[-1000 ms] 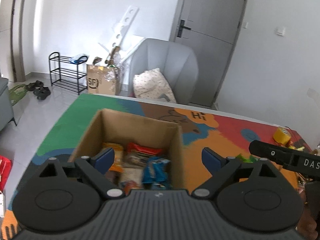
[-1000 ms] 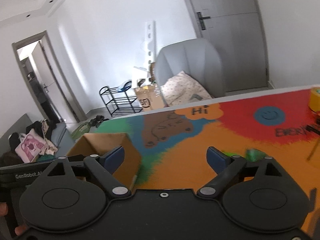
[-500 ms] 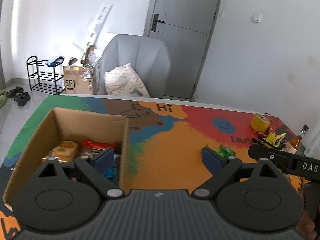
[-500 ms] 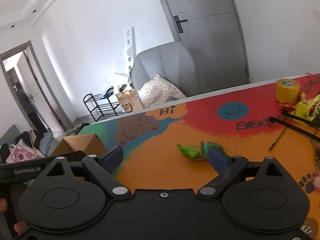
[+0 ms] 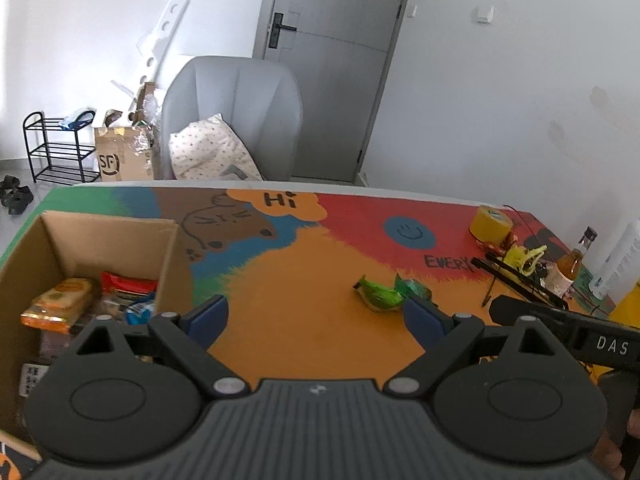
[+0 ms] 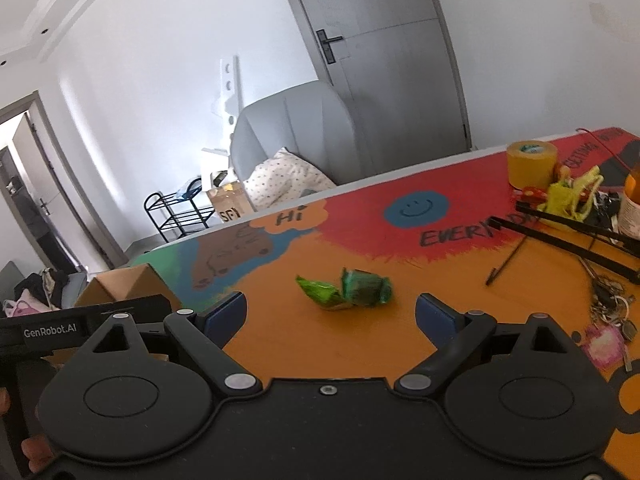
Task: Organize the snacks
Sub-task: 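Withdraw both tools from the box toward the green candies, then grasp a green candy with right tool while left tool grasps another green candy, then carry both green candies over the box and open both tools to drop them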
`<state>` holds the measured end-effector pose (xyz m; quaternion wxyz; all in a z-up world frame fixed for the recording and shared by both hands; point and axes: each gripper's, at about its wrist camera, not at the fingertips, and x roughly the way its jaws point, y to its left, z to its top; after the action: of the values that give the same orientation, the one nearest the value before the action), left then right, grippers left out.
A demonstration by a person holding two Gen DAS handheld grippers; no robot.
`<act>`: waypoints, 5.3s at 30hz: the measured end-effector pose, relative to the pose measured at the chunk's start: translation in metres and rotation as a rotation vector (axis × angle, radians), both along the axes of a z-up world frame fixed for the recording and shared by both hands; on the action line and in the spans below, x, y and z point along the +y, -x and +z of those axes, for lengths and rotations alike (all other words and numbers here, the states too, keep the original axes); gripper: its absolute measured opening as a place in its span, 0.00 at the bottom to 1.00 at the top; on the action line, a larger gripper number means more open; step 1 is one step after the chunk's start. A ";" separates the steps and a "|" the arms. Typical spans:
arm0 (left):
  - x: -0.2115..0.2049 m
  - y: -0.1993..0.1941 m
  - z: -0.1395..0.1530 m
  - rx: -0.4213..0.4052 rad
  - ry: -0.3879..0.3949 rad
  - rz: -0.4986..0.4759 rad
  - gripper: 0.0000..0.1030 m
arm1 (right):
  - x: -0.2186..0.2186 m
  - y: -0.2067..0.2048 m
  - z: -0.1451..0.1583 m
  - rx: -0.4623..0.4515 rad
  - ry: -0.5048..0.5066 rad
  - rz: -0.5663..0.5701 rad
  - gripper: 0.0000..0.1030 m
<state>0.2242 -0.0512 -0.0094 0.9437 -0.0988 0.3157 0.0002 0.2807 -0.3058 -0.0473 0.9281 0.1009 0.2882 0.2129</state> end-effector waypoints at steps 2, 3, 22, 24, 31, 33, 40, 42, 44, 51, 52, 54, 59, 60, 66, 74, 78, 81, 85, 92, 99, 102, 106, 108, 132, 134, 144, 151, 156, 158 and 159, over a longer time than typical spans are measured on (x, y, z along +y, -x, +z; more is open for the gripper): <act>-0.003 -0.004 -0.004 0.009 0.001 -0.005 0.91 | -0.003 -0.002 -0.004 0.008 -0.003 -0.007 0.90; -0.004 -0.005 -0.006 0.014 0.002 -0.007 0.91 | -0.004 -0.004 -0.006 0.014 -0.005 -0.009 0.90; -0.017 -0.055 -0.045 0.080 0.016 -0.005 0.89 | -0.006 -0.053 -0.053 0.130 -0.028 -0.018 0.77; -0.017 -0.063 -0.050 0.087 0.024 0.000 0.88 | -0.005 -0.061 -0.059 0.144 -0.033 -0.020 0.75; -0.024 -0.084 -0.063 0.099 0.042 -0.012 0.77 | -0.001 -0.086 -0.066 0.162 -0.056 -0.030 0.71; -0.028 -0.090 -0.066 0.099 0.038 -0.016 0.70 | 0.001 -0.092 -0.065 0.159 -0.060 -0.026 0.71; -0.027 -0.106 -0.065 0.101 0.048 0.001 0.59 | 0.013 -0.110 -0.065 0.163 -0.062 -0.001 0.71; -0.026 -0.110 -0.065 0.102 0.049 0.007 0.59 | 0.017 -0.114 -0.069 0.178 -0.045 -0.014 0.66; -0.026 -0.114 -0.066 0.106 0.052 0.014 0.59 | 0.015 -0.116 -0.073 0.203 -0.072 -0.010 0.44; -0.039 -0.125 -0.074 0.124 0.054 -0.009 0.60 | 0.007 -0.110 -0.074 0.196 -0.054 -0.011 0.36; -0.042 -0.126 -0.075 0.125 0.056 -0.010 0.60 | 0.004 -0.110 -0.074 0.196 -0.056 -0.016 0.36; -0.046 -0.129 -0.078 0.125 0.062 -0.011 0.60 | -0.001 -0.108 -0.074 0.196 -0.060 -0.028 0.36; -0.058 -0.137 -0.084 0.146 0.075 -0.018 0.62 | -0.012 -0.103 -0.076 0.182 -0.057 -0.053 0.36; -0.060 -0.138 -0.087 0.152 0.077 -0.017 0.62 | -0.013 -0.102 -0.076 0.177 -0.055 -0.053 0.36; -0.076 -0.142 -0.098 0.162 0.003 -0.021 0.59 | -0.011 -0.100 -0.076 0.157 -0.034 -0.050 0.36; -0.065 -0.133 -0.093 0.194 0.043 -0.006 0.22 | -0.012 -0.086 -0.069 0.143 -0.041 -0.061 0.35; -0.062 -0.119 -0.083 0.160 0.043 -0.007 0.22 | -0.010 -0.077 -0.063 0.134 -0.039 -0.059 0.35; -0.059 -0.110 -0.076 0.147 0.045 -0.008 0.22 | -0.008 -0.068 -0.057 0.119 -0.038 -0.056 0.35; -0.056 -0.097 -0.065 0.125 0.041 -0.015 0.22 | -0.004 -0.058 -0.049 0.099 -0.027 -0.059 0.35; -0.050 -0.072 -0.048 0.094 0.024 -0.032 0.22 | 0.001 -0.040 -0.033 0.062 -0.020 -0.071 0.35; -0.037 -0.046 -0.027 0.046 0.020 -0.018 0.22 | 0.011 -0.020 -0.015 0.021 -0.020 -0.052 0.35; -0.031 -0.034 -0.019 0.026 0.018 -0.018 0.22 | 0.017 -0.012 -0.008 0.003 -0.024 -0.040 0.35; -0.023 -0.020 -0.009 0.003 0.016 -0.014 0.22 | 0.026 -0.003 -0.001 -0.015 -0.023 -0.026 0.35; -0.018 -0.013 -0.005 -0.006 0.016 -0.012 0.22 | 0.031 0.000 0.003 -0.022 -0.026 -0.013 0.35; 0.091 0.044 0.036 -0.076 0.007 0.144 0.22 | 0.123 0.014 0.032 -0.068 -0.020 0.171 0.35; 0.101 0.047 0.038 -0.079 0.005 0.158 0.22 | 0.130 0.013 0.034 -0.069 -0.017 0.183 0.35; 0.140 0.047 0.038 -0.059 0.017 0.199 0.23 | 0.165 0.015 0.036 -0.071 0.003 0.248 0.35; 0.159 0.046 0.024 -0.012 0.069 0.210 0.34 | 0.192 0.016 0.036 -0.066 0.015 0.305 0.35; 0.170 0.056 0.023 -0.026 0.069 0.247 0.48 | 0.209 0.016 0.035 -0.062 0.018 0.338 0.35; 0.176 0.059 0.022 -0.024 0.071 0.263 0.48 | 0.215 0.015 0.035 -0.060 0.016 0.348 0.35; 0.178 0.060 0.022 -0.022 0.071 0.270 0.48 | 0.218 0.015 0.035 -0.060 0.013 0.357 0.35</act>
<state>0.1642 0.1265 0.0126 0.9344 -0.1738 0.2889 0.1151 0.2655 -0.0883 -0.0120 0.8845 0.0356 0.2749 0.3752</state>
